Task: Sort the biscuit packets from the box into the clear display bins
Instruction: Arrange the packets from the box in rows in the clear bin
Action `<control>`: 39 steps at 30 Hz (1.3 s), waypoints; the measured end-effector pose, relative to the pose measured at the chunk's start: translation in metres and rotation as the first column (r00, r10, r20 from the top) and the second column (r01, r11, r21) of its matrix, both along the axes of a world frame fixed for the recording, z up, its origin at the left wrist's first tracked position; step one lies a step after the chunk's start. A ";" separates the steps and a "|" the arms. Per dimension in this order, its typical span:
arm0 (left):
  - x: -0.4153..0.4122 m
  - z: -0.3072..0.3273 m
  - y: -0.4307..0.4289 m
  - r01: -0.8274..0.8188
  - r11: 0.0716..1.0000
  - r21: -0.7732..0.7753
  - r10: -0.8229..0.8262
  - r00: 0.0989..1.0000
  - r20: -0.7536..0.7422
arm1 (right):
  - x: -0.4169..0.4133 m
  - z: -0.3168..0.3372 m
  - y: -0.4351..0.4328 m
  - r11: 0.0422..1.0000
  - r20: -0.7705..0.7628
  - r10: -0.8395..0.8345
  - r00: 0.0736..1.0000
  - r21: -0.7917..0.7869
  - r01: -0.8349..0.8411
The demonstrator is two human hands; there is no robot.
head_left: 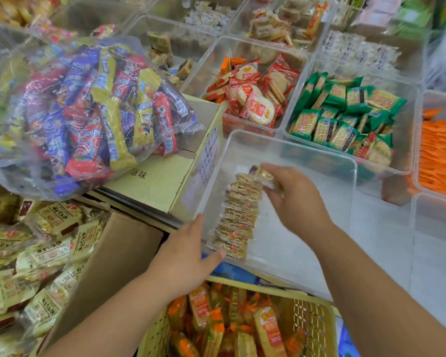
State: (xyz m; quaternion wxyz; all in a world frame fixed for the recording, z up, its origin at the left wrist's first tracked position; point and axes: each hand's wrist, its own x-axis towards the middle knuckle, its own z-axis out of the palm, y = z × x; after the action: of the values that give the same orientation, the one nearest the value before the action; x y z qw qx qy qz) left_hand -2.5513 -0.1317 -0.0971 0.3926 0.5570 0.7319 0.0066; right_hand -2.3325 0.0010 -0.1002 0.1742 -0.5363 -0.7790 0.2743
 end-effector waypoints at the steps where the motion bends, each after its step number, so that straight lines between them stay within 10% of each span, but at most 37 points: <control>1: 0.001 -0.004 -0.002 0.014 0.999 -0.036 -0.014 1.000 0.012 | 0.001 -0.006 0.018 1.000 0.036 -0.024 0.999 -0.009 0.024; 16: -0.003 -0.022 -0.010 0.063 0.998 0.016 -0.062 0.997 -0.053 | -0.046 -0.080 0.102 0.808 0.118 0.152 0.981 -0.586 -0.054; 39: -0.014 -0.011 -0.025 0.186 0.980 0.074 -0.181 0.981 -0.068 | -0.051 -0.072 0.042 0.939 0.225 -0.022 0.974 -0.331 0.097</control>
State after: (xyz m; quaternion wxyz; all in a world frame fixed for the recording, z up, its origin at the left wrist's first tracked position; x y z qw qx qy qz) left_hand -2.5654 -0.1570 -0.1084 0.3463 0.6375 0.6880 -0.0173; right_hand -2.3832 0.0434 -0.1722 0.0010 -0.6085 -0.7176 0.3387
